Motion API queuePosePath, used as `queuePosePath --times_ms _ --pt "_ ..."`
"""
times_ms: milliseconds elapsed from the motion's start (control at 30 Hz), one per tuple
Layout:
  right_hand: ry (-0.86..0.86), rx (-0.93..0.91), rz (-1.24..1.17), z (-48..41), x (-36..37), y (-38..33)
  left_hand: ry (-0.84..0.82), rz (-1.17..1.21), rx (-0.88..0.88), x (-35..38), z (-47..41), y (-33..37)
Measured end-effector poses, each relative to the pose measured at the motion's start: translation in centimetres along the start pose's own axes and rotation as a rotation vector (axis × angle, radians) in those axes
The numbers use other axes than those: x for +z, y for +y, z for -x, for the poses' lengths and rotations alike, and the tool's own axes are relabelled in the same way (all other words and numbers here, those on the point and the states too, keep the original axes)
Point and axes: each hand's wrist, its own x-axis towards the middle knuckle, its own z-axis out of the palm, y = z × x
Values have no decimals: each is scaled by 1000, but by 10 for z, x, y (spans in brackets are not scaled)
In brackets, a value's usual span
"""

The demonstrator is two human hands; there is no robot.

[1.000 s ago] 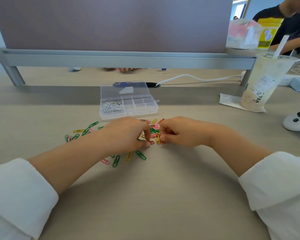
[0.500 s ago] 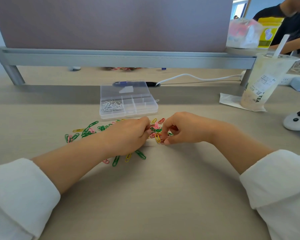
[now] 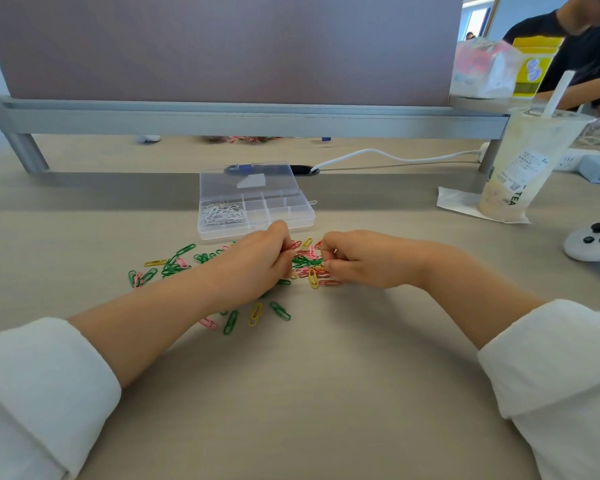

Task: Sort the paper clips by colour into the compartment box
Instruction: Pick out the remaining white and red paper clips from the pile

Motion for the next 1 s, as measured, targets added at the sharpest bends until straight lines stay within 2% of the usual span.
queuePosePath --times_ms 267,533,667,900,1000 --pt "40 24 -162 -3 2 2 37 57 -6 0 -3 -4" --pt "125 -8 -155 -3 1 7 50 90 22 3 -6 -7" --pt "93 -19 -67 -1 0 8 41 81 7 4 -7 -7" --pt "38 -17 67 0 2 5 36 272 -84 4 -5 -3" --pt "19 -11 114 -2 5 5 25 294 -59 1 -2 1"
